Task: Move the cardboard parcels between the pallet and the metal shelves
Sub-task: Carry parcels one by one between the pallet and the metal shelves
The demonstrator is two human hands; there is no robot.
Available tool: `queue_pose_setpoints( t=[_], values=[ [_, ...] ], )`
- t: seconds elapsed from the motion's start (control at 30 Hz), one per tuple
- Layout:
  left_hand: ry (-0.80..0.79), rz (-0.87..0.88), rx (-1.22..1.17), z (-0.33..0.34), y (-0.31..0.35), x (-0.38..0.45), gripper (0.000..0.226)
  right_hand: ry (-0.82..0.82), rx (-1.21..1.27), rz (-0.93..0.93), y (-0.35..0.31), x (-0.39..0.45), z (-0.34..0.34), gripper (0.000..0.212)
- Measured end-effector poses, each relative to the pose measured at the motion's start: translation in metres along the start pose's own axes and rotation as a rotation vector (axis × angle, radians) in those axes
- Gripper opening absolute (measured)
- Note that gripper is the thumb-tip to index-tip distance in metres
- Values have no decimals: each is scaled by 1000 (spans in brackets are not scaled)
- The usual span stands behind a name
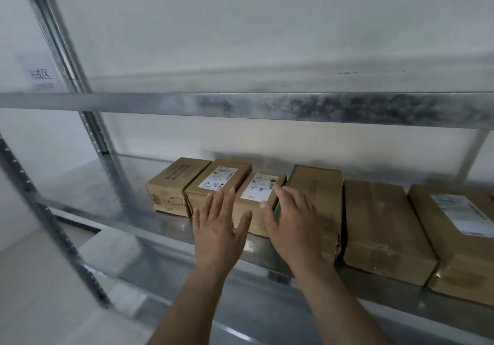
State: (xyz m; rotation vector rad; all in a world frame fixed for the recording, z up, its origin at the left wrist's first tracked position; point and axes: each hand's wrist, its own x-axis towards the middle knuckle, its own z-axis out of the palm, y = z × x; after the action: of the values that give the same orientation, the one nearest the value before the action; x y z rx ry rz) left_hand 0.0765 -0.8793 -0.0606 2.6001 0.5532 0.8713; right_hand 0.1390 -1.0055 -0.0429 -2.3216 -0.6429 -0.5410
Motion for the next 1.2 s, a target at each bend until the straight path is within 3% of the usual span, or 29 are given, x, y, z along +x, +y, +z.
queue_pose_setpoints(
  t=[0.4, 0.87, 1.07, 1.2],
  values=[
    [-37, -4, -83, 5, -52, 19, 61, -67, -76, 35, -26, 13, 44, 47],
    [-89, -31, -157, -6, -222, 119, 62, -187, -193, 90, -126, 70, 191, 49],
    [-235, -59, -229, 4, -290, 174, 63, -191, -261, 183, -155, 98, 248, 50],
    [-397, -153, -300, 19, -315, 203, 39, -214, -297, 253, -164, 108, 275, 48]
  ],
)
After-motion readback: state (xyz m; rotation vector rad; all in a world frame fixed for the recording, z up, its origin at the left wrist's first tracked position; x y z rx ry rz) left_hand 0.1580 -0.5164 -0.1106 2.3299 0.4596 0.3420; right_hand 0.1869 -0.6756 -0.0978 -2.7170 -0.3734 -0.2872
